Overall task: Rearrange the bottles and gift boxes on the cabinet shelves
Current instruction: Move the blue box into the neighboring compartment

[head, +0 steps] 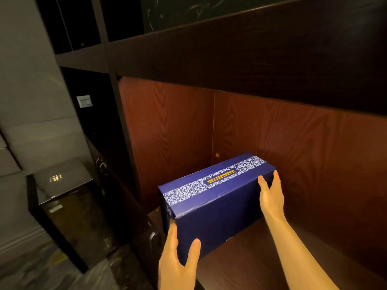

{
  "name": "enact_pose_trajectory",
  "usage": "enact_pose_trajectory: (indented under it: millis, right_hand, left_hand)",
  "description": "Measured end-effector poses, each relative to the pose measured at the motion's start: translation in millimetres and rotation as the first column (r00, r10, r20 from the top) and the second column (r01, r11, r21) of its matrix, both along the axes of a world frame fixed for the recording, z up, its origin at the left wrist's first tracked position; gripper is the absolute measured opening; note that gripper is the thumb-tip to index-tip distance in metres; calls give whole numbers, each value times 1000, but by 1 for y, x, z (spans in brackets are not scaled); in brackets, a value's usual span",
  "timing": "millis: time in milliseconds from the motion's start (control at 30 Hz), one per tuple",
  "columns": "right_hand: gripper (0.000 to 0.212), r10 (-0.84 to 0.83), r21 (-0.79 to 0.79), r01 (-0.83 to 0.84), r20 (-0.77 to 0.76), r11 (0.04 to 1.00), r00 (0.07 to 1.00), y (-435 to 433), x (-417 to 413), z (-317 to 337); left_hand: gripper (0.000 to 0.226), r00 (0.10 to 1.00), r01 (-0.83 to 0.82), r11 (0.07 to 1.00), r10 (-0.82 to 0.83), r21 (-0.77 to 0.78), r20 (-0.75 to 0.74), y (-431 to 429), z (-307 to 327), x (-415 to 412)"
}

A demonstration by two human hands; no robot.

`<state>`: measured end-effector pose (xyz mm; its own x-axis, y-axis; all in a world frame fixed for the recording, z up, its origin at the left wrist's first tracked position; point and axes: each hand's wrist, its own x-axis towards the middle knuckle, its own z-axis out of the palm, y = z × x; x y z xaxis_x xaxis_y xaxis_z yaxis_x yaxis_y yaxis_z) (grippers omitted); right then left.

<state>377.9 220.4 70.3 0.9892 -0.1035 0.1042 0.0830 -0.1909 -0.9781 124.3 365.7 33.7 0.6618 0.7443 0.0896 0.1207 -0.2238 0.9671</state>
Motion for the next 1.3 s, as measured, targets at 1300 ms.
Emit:
enact_pose_trajectory:
  millis: [1300]
  right_hand:
    - [82, 124, -296, -55, 221, 954, 967, 87, -251, -39]
  left_hand:
    - [50, 963, 243, 969, -246, 38, 109, 117, 29, 21]
